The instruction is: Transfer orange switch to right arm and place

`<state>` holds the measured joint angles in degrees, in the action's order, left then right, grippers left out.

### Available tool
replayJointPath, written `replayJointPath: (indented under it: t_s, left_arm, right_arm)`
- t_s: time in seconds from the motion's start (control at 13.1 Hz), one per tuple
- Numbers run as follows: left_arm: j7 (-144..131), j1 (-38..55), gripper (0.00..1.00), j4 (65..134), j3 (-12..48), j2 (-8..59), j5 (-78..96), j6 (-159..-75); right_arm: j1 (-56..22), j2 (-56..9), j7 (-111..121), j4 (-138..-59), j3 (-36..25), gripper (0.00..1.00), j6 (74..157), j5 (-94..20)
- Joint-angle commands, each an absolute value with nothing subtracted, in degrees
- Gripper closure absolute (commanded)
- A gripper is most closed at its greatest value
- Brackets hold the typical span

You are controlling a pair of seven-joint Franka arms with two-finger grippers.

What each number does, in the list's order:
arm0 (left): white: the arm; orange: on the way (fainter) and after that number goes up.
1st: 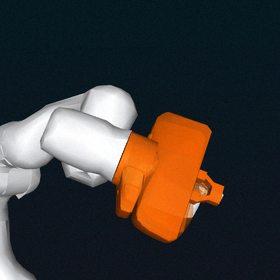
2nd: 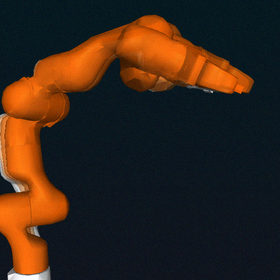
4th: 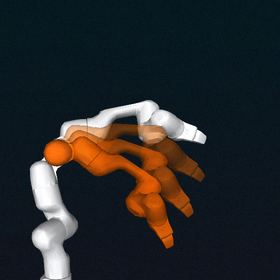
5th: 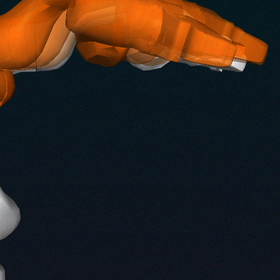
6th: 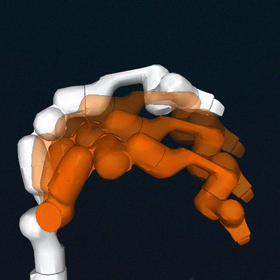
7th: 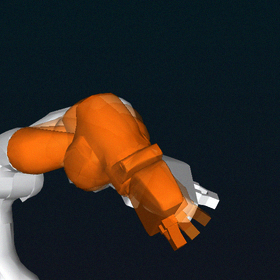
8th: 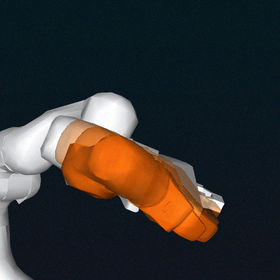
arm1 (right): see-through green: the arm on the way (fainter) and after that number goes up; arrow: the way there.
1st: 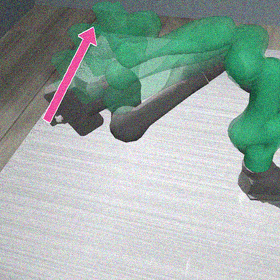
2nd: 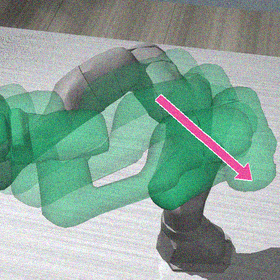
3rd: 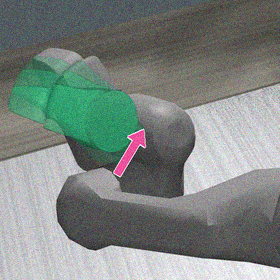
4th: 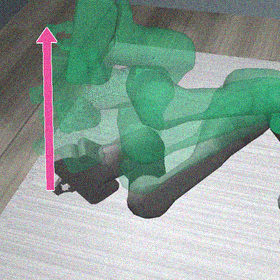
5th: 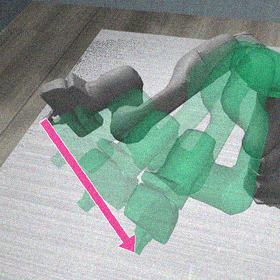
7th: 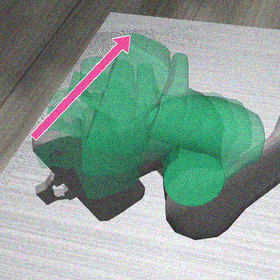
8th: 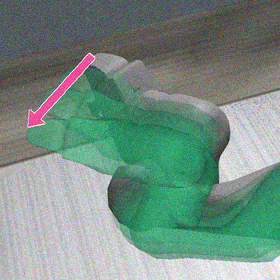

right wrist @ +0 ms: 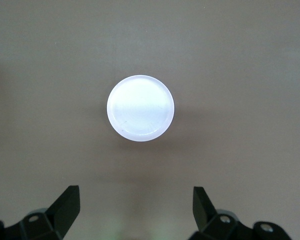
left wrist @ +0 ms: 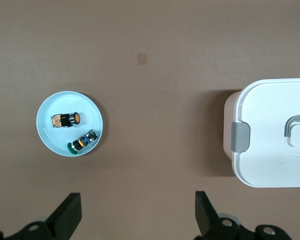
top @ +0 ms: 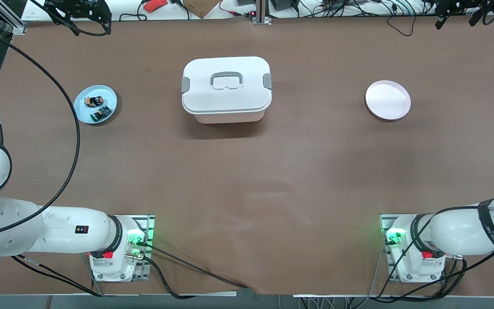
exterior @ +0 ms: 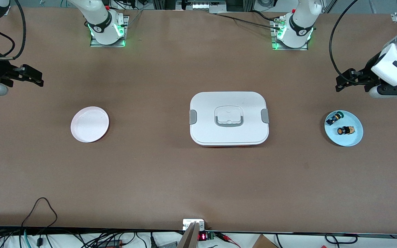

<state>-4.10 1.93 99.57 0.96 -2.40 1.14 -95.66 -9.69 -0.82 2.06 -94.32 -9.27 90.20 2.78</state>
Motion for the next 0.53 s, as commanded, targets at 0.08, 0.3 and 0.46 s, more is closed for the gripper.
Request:
replayJointPath:
  t_s: [0.08, 0.3, 0.46]
  left_arm:
    - [-4.7, 1.8, 0.0, 97.8, 1.0, -1.6, 1.8, -94.4]
    - [-5.1, 1.8, 0.0, 97.8, 1.0, -1.6, 1.8, -94.3]
    - [-5.2, 1.8, 0.0, 97.8, 1.0, -1.6, 1.8, -94.0]
  right_arm:
    - [-9.7, -2.3, 1.9, -92.6, -9.2, 0.0, 89.6, 1.9]
    - [-9.8, -2.6, 1.9, -92.6, -9.1, 0.0, 89.6, 1.8]
    - [-9.9, -2.6, 2.0, -92.7, -9.1, 0.0, 89.3, 1.9]
